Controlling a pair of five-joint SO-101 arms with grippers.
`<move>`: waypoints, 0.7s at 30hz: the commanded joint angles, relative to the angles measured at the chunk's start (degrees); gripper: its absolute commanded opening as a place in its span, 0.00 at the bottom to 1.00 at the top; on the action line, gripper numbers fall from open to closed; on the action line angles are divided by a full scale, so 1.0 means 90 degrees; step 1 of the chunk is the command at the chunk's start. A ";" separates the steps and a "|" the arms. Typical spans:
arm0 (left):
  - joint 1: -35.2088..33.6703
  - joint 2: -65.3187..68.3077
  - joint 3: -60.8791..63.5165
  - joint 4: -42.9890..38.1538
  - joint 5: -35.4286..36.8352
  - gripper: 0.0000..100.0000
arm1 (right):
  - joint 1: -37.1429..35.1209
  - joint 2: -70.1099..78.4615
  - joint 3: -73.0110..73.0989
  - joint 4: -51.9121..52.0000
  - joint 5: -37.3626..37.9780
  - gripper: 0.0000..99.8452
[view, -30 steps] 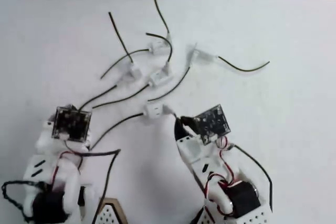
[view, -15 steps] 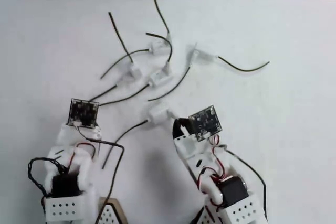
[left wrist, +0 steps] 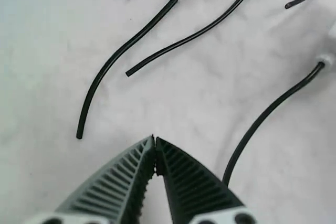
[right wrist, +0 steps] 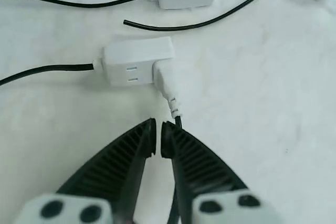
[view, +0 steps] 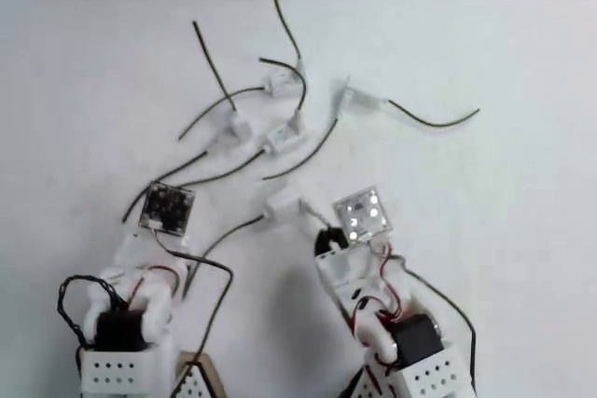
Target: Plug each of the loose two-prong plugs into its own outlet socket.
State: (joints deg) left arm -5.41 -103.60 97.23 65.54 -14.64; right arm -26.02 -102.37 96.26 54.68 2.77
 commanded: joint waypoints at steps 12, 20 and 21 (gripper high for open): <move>0.0073 -0.0054 -0.0029 0.0029 -0.0010 0.03 | 0.2642 -0.0073 0.0068 0.0308 -0.0029 0.34; 0.0073 -0.0054 -0.0029 0.0029 -0.0010 0.03 | 0.3844 -0.0073 0.0068 0.0220 -0.0781 0.34; 0.0073 -0.0054 -0.0029 0.0029 -0.0010 0.03 | 0.3824 -0.0073 0.0068 0.0269 -0.0772 0.34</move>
State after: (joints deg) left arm -5.41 -103.60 97.23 65.54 -14.64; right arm 7.38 -102.37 96.26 57.23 -3.47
